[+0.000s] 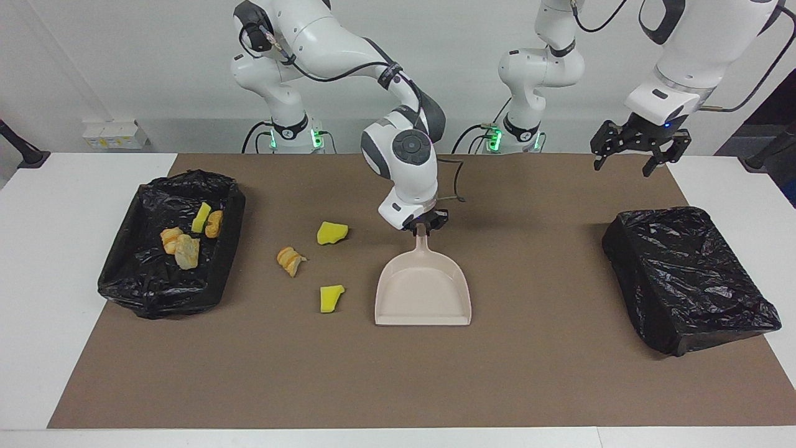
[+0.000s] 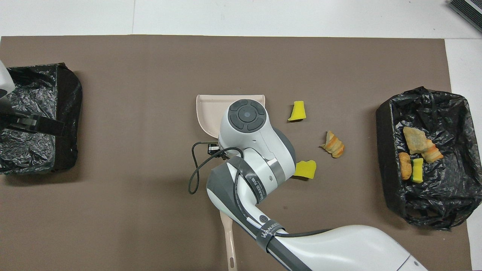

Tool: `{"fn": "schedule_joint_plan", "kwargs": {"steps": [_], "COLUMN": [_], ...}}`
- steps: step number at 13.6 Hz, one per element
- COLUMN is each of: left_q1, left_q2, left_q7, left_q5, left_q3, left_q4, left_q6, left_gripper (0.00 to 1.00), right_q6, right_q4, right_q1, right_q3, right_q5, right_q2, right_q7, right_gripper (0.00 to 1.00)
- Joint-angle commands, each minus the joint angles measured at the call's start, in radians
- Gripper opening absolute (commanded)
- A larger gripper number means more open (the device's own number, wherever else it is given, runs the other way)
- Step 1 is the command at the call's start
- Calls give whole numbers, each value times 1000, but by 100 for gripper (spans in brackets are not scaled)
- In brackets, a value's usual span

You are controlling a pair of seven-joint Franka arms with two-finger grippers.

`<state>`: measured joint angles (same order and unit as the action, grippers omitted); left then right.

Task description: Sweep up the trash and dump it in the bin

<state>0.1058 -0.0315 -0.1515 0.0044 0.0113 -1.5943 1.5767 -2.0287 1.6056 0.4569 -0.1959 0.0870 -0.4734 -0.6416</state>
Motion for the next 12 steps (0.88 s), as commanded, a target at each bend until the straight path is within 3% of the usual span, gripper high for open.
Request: {"fn": "schedule_joint_plan", "kwargs": {"steps": [1, 4, 8, 12], "left_q1": [11, 9, 8, 8], "left_q2": [-14, -15, -15, -19], "left_q7": [-6, -10, -5, -6], "left_q5": [17, 17, 16, 16], "left_q3": [9, 9, 9, 9], "left_q4": [-18, -18, -21, -27], "left_q6": [8, 8, 12, 12], "left_gripper": [100, 100, 100, 100], "right_q6": [-25, -9, 146, 133], "right_q4": [11, 11, 42, 323], "right_q1": [-1, 0, 26, 135], "right_q3": [3, 3, 0, 0], "right_q5": [16, 16, 22, 88], "right_q2": [6, 31, 140, 326], "right_q7": [19, 11, 5, -21], "right_gripper": [99, 100, 100, 100]}}
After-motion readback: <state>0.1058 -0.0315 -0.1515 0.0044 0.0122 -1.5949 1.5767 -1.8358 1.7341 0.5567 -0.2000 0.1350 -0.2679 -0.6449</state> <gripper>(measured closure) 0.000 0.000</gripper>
